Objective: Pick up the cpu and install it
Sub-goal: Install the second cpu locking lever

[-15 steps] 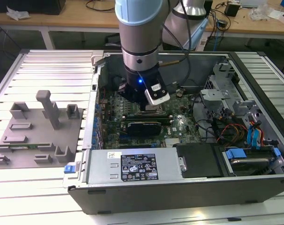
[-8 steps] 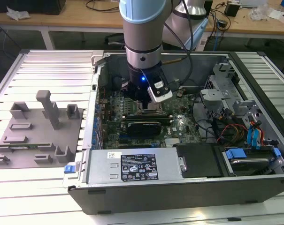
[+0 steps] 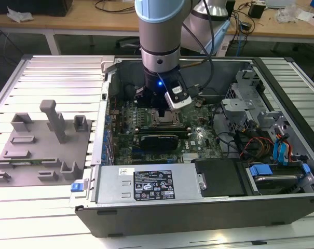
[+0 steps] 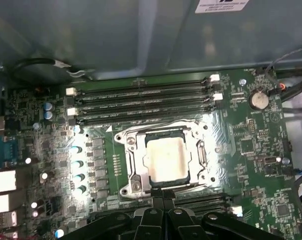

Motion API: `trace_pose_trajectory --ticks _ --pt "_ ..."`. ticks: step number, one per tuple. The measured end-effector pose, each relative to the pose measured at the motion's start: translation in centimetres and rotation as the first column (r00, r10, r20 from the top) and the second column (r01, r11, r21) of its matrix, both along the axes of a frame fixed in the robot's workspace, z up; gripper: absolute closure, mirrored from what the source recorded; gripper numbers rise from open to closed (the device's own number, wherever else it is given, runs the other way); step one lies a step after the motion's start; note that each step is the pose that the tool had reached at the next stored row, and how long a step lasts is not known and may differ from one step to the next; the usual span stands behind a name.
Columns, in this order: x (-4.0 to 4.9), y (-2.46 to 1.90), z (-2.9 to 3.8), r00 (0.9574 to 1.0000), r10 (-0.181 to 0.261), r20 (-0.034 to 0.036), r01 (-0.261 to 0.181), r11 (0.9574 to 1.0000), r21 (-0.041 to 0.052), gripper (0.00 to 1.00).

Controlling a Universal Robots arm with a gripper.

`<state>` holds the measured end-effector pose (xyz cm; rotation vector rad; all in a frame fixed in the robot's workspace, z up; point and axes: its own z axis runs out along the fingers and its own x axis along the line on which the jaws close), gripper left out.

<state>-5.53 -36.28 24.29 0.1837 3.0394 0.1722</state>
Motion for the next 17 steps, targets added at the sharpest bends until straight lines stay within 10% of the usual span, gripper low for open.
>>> trace_pose_trajectory --ticks 17 --pt "1.58 0.72 -0.46 0.9985 0.055 -0.0006 -0.055 0.9984 0.0089 0.89"
